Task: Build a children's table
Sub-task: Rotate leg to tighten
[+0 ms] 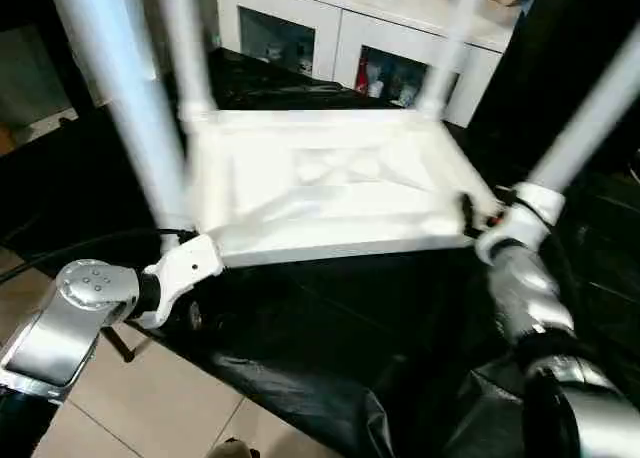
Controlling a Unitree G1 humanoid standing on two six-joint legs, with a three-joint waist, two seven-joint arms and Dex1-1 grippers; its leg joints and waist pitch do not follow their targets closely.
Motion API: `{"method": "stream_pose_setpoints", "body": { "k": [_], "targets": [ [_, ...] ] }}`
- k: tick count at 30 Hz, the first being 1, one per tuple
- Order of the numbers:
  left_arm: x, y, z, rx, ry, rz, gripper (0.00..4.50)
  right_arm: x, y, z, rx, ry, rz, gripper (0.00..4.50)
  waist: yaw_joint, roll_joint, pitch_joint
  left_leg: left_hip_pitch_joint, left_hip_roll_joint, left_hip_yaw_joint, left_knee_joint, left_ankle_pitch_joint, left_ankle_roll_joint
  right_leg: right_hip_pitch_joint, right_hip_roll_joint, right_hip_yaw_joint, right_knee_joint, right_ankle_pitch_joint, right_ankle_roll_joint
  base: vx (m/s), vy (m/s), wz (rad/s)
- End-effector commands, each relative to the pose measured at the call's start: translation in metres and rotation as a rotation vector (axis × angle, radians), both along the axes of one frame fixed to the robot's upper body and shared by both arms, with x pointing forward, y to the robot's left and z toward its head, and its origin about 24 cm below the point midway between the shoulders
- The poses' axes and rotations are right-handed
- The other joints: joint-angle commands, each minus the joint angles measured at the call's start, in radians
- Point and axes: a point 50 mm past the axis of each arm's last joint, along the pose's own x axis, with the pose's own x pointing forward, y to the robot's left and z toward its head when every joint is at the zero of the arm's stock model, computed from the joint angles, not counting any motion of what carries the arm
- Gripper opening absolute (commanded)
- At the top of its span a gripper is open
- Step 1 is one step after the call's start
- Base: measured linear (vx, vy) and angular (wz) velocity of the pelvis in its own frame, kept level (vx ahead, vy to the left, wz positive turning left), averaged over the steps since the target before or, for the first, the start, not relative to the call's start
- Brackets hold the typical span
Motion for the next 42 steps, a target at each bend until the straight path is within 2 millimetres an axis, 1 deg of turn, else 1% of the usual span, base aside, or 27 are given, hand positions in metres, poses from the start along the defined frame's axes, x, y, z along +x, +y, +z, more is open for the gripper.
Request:
{"method": "stream_pose_setpoints", "body": {
  "k": [1,4,6,8,11,13,15,16,17,18,19,20,21,22,23,26,27,28,29,32,33,34,35,37,39,40,42],
  "targets": [
    [0.000,-0.002,-0.003,-0.004,-0.012,-0.005,4.45,-0.006,-0.015,0.005,-0.019,-0.033,-0.069,4.00,-0.015,0.009,-0.072,0.031,0.048,-0.017,-0.072,-0.176,-0.032,0.034,-0.044,0.046,-0.062,-0.078,-0.173,0.000,0.000,0.00],
    [0.000,-0.001,-0.006,-0.025,-0.018,-0.002,4.45,-0.015,-0.013,0.001,-0.037,-0.035,-0.086,4.00,-0.024,0.008,-0.071,0.027,0.048,-0.020,-0.074,-0.190,-0.032,0.035,-0.047,0.047,-0.067,-0.115,-0.159,0.000,0.000,0.00],
    [0.000,0.000,-0.006,-0.033,-0.018,0.002,4.45,-0.017,-0.012,0.001,-0.038,-0.037,-0.096,4.00,-0.026,0.010,-0.072,0.030,0.048,-0.020,-0.073,-0.196,-0.032,0.031,-0.046,0.047,-0.067,-0.119,-0.161,0.000,0.000,0.00],
    [-0.004,0.005,-0.004,-0.065,-0.016,0.008,4.45,-0.021,-0.010,0.001,-0.042,-0.035,-0.108,4.00,-0.031,0.007,-0.071,0.029,0.049,-0.020,-0.074,-0.202,-0.032,0.031,-0.045,0.047,-0.067,-0.121,-0.161,0.000,0.000,0.00],
    [-0.008,0.008,0.000,-0.095,-0.003,0.014,4.45,-0.023,-0.006,0.001,-0.044,-0.033,-0.092,4.00,-0.037,0.009,-0.070,0.028,0.049,-0.020,-0.074,-0.204,-0.028,0.031,-0.044,0.047,-0.066,-0.119,-0.164,0.000,0.000,0.00],
    [-0.020,0.016,0.012,-0.188,0.045,0.027,4.45,-0.025,0.002,0.001,-0.061,-0.026,0.005,4.00,-0.044,0.012,-0.069,0.030,0.049,-0.020,-0.076,-0.223,-0.028,0.027,-0.041,0.046,-0.067,-0.128,-0.169,0.000,0.000,0.00],
    [-0.023,0.019,0.016,-0.206,0.061,0.030,4.45,-0.025,0.006,0.001,-0.072,-0.024,0.047,4.00,-0.048,0.014,-0.065,0.029,0.049,-0.021,-0.077,-0.242,-0.025,0.026,-0.041,0.046,-0.069,-0.146,-0.175,0.000,0.000,0.00],
    [-0.027,0.029,0.026,-0.243,0.072,0.057,4.45,-0.026,0.013,0.002,-0.108,-0.015,0.134,4.00,-0.052,0.016,-0.064,0.030,0.049,-0.022,-0.078,-0.270,-0.030,0.026,-0.041,0.047,-0.073,-0.181,-0.174,0.000,0.000,0.00],
    [-0.027,0.029,0.026,-0.243,0.072,0.057,4.45,-0.026,0.013,0.002,-0.108,-0.015,0.134,4.00,-0.052,0.016,-0.064,0.030,0.049,-0.022,-0.078,-0.270,-0.030,0.026,-0.041,0.047,-0.073,-0.181,-0.174,0.000,0.000,0.00],
    [-0.028,0.043,0.037,-0.258,0.047,0.096,4.45,-0.028,0.020,0.000,-0.134,0.001,0.211,4.00,-0.056,0.015,-0.062,0.026,0.048,-0.023,-0.081,-0.278,-0.035,0.028,-0.040,0.047,-0.074,-0.199,-0.171,0.000,0.000,0.00],
    [-0.028,0.047,0.040,-0.262,0.032,0.108,4.45,-0.029,0.021,0.000,-0.141,0.005,0.229,4.00,-0.058,0.014,-0.061,0.028,0.048,-0.024,-0.081,-0.287,-0.036,0.026,-0.040,0.048,-0.077,-0.212,-0.168,0.000,0.000,0.00],
    [-0.027,0.051,0.043,-0.267,0.021,0.119,4.45,-0.030,0.023,-0.001,-0.145,0.008,0.245,4.00,-0.061,0.014,-0.062,0.028,0.048,-0.025,-0.080,-0.287,-0.037,0.027,-0.040,0.049,-0.077,-0.210,-0.169,0.000,0.000,0.00],
    [-0.025,0.063,0.051,-0.279,-0.018,0.163,4.45,-0.034,0.027,-0.003,-0.173,0.026,0.312,4.00,-0.062,0.014,-0.062,0.028,0.048,-0.025,-0.080,-0.284,-0.036,0.027,-0.039,0.049,-0.077,-0.206,-0.169,0.000,0.000,0.00],
    [-0.024,0.074,0.057,-0.279,-0.050,0.196,4.45,-0.037,0.031,-0.006,-0.203,0.042,0.375,4.00,-0.061,0.018,-0.061,0.031,0.047,-0.024,-0.079,-0.282,-0.035,0.025,-0.038,0.050,-0.079,-0.197,-0.170,0.000,0.000,0.00],
    [-0.023,0.082,0.062,-0.287,-0.080,0.218,4.45,-0.040,0.033,-0.008,-0.223,0.062,0.426,4.00,-0.063,0.017,-0.062,0.029,0.046,-0.025,-0.079,-0.276,-0.033,0.027,-0.037,0.050,-0.078,-0.185,-0.172,0.000,0.000,0.00],
    [-0.020,0.091,0.070,-0.364,-0.136,0.240,4.45,-0.045,0.032,-0.014,-0.267,0.122,0.469,4.00,-0.061,0.020,-0.062,0.034,0.048,-0.025,-0.080,-0.280,-0.038,0.026,-0.039,0.052,-0.077,-0.173,-0.192,0.000,0.000,0.00],
    [-0.020,0.091,0.072,-0.388,-0.147,0.245,4.45,-0.046,0.030,-0.016,-0.276,0.133,0.465,4.00,-0.061,0.019,-0.062,0.033,0.048,-0.025,-0.081,-0.281,-0.040,0.026,-0.039,0.053,-0.076,-0.169,-0.196,0.000,0.000,0.00],
    [-0.019,0.090,0.073,-0.440,-0.161,0.244,4.45,-0.047,0.024,-0.019,-0.299,0.163,0.441,4.00,-0.060,0.023,-0.063,0.035,0.049,-0.025,-0.081,-0.285,-0.045,0.025,-0.040,0.054,-0.074,-0.163,-0.203,0.000,0.000,0.00],
    [-0.018,0.090,0.074,-0.455,-0.163,0.242,4.45,-0.048,0.023,-0.019,-0.305,0.171,0.431,4.00,-0.060,0.021,-0.062,0.036,0.049,-0.025,-0.081,-0.293,-0.050,0.025,-0.040,0.054,-0.075,-0.165,-0.207,0.000,0.000,0.00],
    [-0.011,0.084,0.071,-0.542,-0.149,0.219,4.45,-0.052,0.010,-0.020,-0.324,0.223,0.366,4.00,-0.058,0.025,-0.063,0.038,0.047,-0.024,-0.080,-0.297,-0.056,0.026,-0.039,0.056,-0.075,-0.164,-0.205,0.000,0.000,0.00],
    [-0.010,0.083,0.071,-0.544,-0.148,0.218,4.45,-0.052,0.009,-0.021,-0.327,0.226,0.361,4.00,-0.058,0.023,-0.063,0.037,0.046,-0.022,-0.080,-0.293,-0.057,0.026,-0.038,0.057,-0.077,-0.159,-0.202,0.000,0.000,0.00],
    [-0.008,0.081,0.068,-0.550,-0.147,0.213,4.45,-0.053,0.005,-0.021,-0.336,0.238,0.339,4.00,-0.055,0.021,-0.064,0.037,0.047,-0.023,-0.079,-0.283,-0.056,0.028,-0.040,0.058,-0.075,-0.145,-0.201,0.000,0.000,0.00],
    [-0.004,0.079,0.066,-0.566,-0.153,0.209,4.45,-0.053,0.004,-0.022,-0.335,0.246,0.325,4.00,-0.053,0.025,-0.066,0.034,0.046,-0.024,-0.078,-0.270,-0.056,0.033,-0.042,0.058,-0.073,-0.130,-0.200,0.000,0.000,0.00],
    [0.001,0.075,0.064,-0.595,-0.161,0.197,4.45,-0.054,0.004,-0.024,-0.331,0.252,0.326,4.00,-0.052,0.020,-0.068,0.035,0.046,-0.023,-0.075,-0.254,-0.053,0.034,-0.041,0.058,-0.073,-0.112,-0.199,0.000,0.000,0.00],
    [0.008,0.067,0.065,-0.667,-0.159,0.173,4.45,-0.053,0.010,-0.026,-0.328,0.259,0.347,4.00,-0.052,0.022,-0.069,0.034,0.045,-0.023,-0.074,-0.239,-0.050,0.035,-0.041,0.058,-0.071,-0.091,-0.207,0.000,0.000,0.00],
    [0.012,0.061,0.065,-0.710,-0.154,0.154,4.45,-0.052,0.015,-0.027,-0.326,0.264,0.360,4.00,-0.050,0.025,-0.070,0.034,0.046,-0.023,-0.073,-0.229,-0.050,0.036,-0.042,0.057,-0.068,-0.070,-0.216,0.000,0.000,0.00],
    [0.015,0.057,0.065,-0.725,-0.150,0.139,4.45,-0.051,0.019,-0.028,-0.324,0.266,0.366,4.00,-0.050,0.021,-0.072,0.031,0.046,-0.023,-0.072,-0.212,-0.043,0.041,-0.041,0.056,-0.063,-0.037,-0.227,0.000,0.000,0.00]
  ]
}}
